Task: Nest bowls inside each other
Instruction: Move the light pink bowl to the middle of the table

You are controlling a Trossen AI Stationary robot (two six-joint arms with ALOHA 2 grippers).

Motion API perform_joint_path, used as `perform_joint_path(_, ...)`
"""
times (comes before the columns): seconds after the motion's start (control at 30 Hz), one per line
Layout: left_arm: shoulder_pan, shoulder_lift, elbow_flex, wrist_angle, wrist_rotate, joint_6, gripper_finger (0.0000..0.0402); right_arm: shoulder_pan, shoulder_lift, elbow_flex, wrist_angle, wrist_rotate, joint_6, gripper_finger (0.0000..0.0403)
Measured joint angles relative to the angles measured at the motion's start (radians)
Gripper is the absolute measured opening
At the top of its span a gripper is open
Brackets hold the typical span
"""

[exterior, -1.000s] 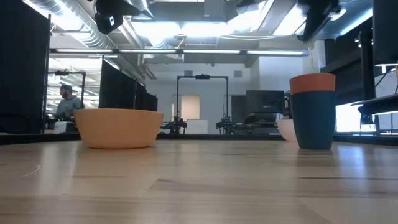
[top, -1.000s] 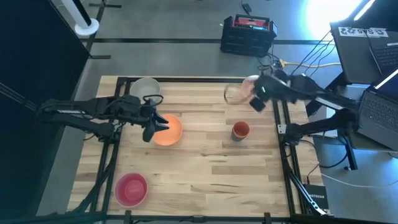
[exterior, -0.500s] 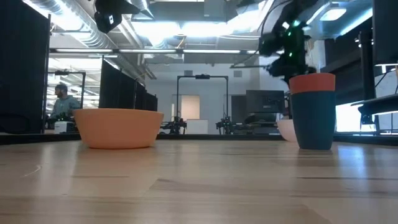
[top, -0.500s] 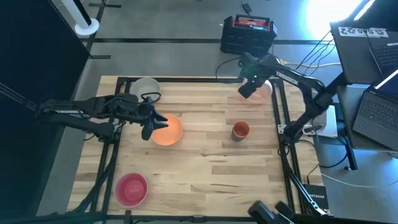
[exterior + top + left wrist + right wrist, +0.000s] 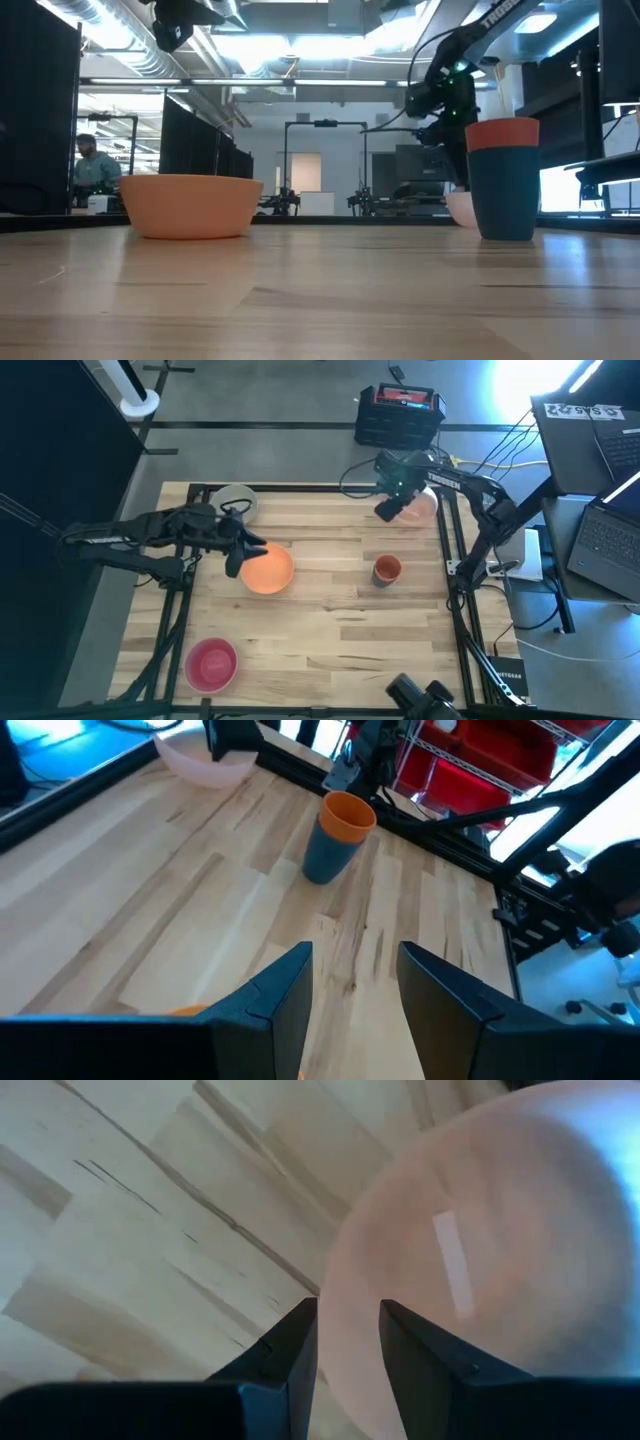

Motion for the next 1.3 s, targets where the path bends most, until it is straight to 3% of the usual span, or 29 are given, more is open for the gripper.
perform_joint_path(0.33, 0.015, -0.015, 0.0, 0.0, 0.0, 0.016, 0.0131, 0.0, 0.086, 0.0, 0.044, -0.019, -0.026, 0.0091)
perform_joint_path(0.5, 0.015, -0.026, 0.0, 0.005, 0.0, 0.019, 0.0131, 0.012, 0.11, 0.007, 0.044, -0.02, -0.065, 0.002)
perform_joint_path(0.9, 0.015, -0.037, 0.0, 0.01, 0.0, 0.042, 0.0131, 0.261, 0.058, 0.154, -0.066, -0.055, -0.048, 0.0001)
perform_joint_path(1.13, 0.015, -0.038, 0.0, 0.008, 0.0, 0.043, 0.0131, 0.558, 0.117, 0.39, -0.102, -0.156, 0.023, 0.0)
perform_joint_path(1.3, 0.013, -0.038, 0.0, 0.005, 0.003, 0.047, 0.0131, 0.748, 0.227, 0.512, -0.109, -0.165, 0.059, 0.0)
